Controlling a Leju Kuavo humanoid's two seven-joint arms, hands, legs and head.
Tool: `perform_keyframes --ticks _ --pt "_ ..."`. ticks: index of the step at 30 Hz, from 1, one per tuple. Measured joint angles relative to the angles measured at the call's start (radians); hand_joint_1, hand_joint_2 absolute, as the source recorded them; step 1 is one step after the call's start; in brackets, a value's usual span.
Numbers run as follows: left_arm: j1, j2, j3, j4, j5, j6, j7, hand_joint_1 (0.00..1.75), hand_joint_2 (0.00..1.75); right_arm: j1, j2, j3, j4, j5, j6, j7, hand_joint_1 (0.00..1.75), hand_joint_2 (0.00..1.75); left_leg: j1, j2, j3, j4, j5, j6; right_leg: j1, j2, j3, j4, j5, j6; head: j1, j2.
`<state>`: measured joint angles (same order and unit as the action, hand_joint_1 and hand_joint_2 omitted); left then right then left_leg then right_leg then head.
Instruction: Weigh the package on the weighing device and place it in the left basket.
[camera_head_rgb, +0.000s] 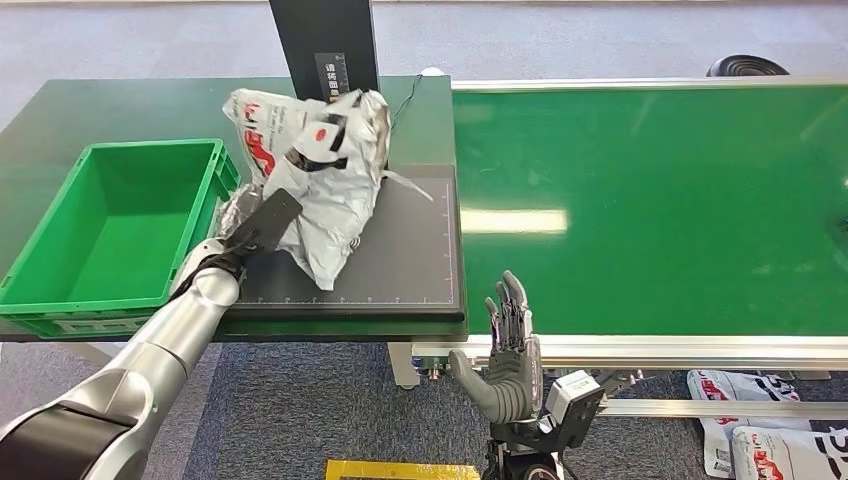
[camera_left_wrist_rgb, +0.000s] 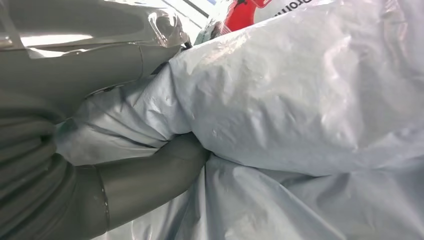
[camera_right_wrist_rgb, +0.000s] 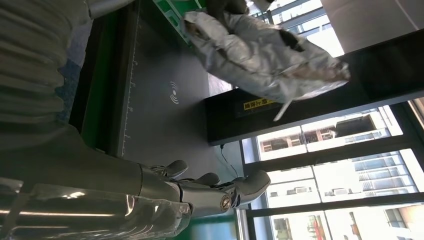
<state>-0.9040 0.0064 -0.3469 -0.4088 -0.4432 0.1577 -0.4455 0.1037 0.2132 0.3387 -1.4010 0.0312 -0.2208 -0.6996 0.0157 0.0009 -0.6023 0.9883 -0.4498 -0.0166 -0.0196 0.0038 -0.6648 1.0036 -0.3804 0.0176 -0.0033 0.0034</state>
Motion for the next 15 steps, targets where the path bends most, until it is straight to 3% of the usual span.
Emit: perform_keyframes --ticks 6,15 --pt "-0.033 0.022 0.084 -0.063 0.031 -0.015 -0.019 1.75 1.75 -0.001 0.001 0.0 0.012 -0.008 0.002 0.0 0.0 1.75 0.0 0.0 -0.001 0.0 0.0 0.0 0.0 0.0 -0.001 0.0 0.0 0.0 0.0 0.0" --pt "-0.119 0.068 0.118 -0.106 0.08 -0.077 -0.009 1.75 1.75 0.001 0.002 -0.01 0.014 0.006 0.002 0.0 0.0 1.75 0.0 0.0 -0.002 0.0 0.0 0.0 0.0 0.0 -0.002 0.0 0.0 0.0 0.0 0.0"
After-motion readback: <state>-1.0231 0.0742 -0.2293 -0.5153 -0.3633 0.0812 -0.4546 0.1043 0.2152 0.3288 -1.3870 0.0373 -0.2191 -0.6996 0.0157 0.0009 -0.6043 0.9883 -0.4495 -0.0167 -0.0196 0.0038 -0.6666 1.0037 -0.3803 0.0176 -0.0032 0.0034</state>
